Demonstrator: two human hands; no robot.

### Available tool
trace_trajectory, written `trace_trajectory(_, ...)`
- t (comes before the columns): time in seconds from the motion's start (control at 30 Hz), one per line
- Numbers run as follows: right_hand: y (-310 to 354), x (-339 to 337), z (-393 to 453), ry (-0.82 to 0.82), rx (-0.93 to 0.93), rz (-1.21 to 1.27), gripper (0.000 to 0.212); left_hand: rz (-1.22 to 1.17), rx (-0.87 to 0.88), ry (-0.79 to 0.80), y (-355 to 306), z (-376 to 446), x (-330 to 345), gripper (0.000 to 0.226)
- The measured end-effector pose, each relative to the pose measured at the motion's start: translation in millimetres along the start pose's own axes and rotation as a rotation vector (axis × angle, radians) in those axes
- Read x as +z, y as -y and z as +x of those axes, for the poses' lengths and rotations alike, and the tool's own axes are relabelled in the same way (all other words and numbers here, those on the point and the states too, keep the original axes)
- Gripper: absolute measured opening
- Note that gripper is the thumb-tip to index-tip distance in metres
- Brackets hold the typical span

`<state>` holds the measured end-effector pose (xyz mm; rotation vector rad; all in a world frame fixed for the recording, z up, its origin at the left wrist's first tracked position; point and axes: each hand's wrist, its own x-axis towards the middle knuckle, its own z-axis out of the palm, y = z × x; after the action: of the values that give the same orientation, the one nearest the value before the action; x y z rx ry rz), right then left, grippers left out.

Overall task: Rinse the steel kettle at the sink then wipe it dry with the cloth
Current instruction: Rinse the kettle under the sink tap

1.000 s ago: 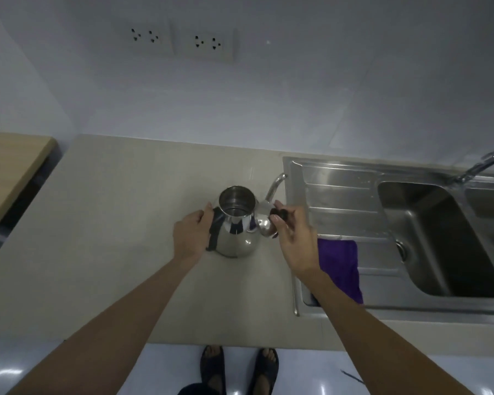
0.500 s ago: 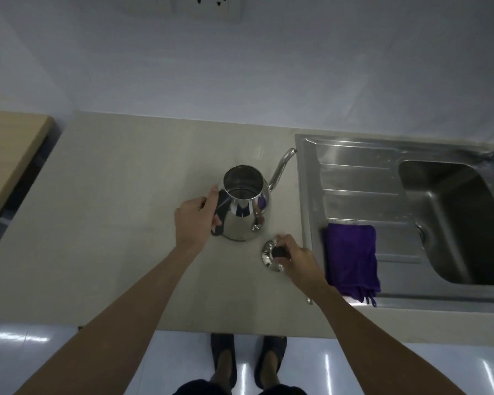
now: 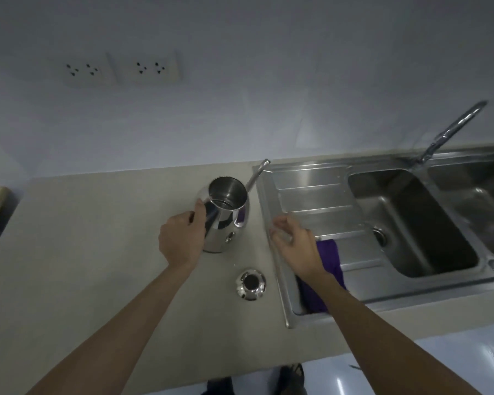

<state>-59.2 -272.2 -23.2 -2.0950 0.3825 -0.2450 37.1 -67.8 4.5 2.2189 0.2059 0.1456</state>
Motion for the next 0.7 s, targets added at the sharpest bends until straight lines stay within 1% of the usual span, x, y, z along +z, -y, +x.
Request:
trace_trajectory(0.1,0.6,-37.2,12.3,-0.125,-0.049,0.051,0.020,0.001,0.066,0.015,-38.7,-9.7,22.7,0.073)
trace_trajectory(0.2,-11.9,-81.4,28.8,-0.222,-0.081,0.092,0.021,-0.028,0.070,0.067,-74.1,-26.5,58.1,0.070)
trace_trajectory(0.23,-14.1,-84.1,30.4,-0.234,-0.074,0.087,0.022,-0.053,0.048,0.096,-74.0,-31.0,61.1,0.069)
trace_trajectory(0.3,-43.0,-142.9,43.3,-0.280,-0.103,0.065,0.024,-0.121,0.061,0.145,-111.9,-58.1,111.1,0.067)
trace_trajectory(0.37,-60.2,-168.0,54.1,-0.287,-0.089,0.050,0.024,-0.198,0.053,0.162,-129.8,-73.5,130.8,0.065)
trace_trajectory(0.5,-119.2,-268.4,76.8,-0.277,-0.049,-0.009,0.017,-0.335,0.004,0.256,-196.2,-120.3,212.2,0.063)
trace_trajectory(0.6,-159.7,-332.0,100.2,-0.218,-0.034,-0.094,0.019,-0.267,-0.008,0.266,-225.2,-137.4,268.1,0.068)
trace_trajectory(0.7,-191.6,-383.8,133.4,-0.173,0.005,-0.177,0.020,-0.119,-0.073,0.250,-248.0,-151.2,317.0,0.070)
